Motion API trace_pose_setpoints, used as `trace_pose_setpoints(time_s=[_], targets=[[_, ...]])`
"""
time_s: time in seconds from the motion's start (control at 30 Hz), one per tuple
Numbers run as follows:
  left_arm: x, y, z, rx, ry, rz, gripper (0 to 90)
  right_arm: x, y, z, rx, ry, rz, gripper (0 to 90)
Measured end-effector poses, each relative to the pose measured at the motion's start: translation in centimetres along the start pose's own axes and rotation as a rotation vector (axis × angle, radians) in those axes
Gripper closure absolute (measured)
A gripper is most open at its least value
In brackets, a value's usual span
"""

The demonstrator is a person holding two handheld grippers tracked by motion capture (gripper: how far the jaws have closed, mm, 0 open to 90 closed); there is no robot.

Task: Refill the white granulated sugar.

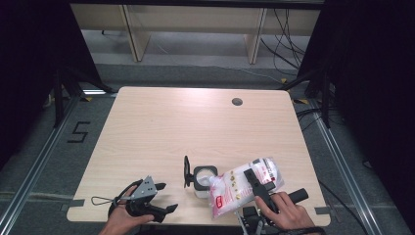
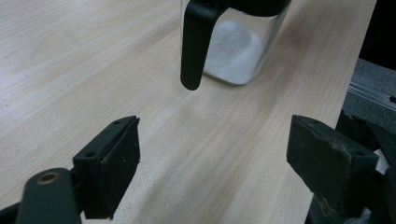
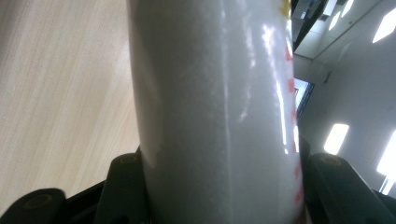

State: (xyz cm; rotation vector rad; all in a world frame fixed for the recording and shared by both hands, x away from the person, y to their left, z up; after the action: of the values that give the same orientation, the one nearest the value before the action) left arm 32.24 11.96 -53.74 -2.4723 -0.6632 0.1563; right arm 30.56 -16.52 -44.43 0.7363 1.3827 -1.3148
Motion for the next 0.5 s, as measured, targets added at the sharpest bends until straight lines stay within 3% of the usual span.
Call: trace_pose_setpoints(time_s=[0.5], targets=[[0.00, 0.02, 0.00, 0.000, 0.001, 0.005, 16.8, 0.03, -0.13, 0.01, 0.010, 0.003, 0.004, 51.7]])
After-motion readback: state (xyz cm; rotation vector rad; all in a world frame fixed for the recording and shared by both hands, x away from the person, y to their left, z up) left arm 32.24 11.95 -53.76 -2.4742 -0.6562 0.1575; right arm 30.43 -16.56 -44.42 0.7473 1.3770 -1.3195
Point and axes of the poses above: each handheld gripper's, and its own axes: y roughly forward along the jaws, z roughly out of its underside, x roughly to its left, the point moved 6 cm from there along y, roughly forward along the jaws, and after that the axes turned 10 degrees about y, right-handed, at the moved point
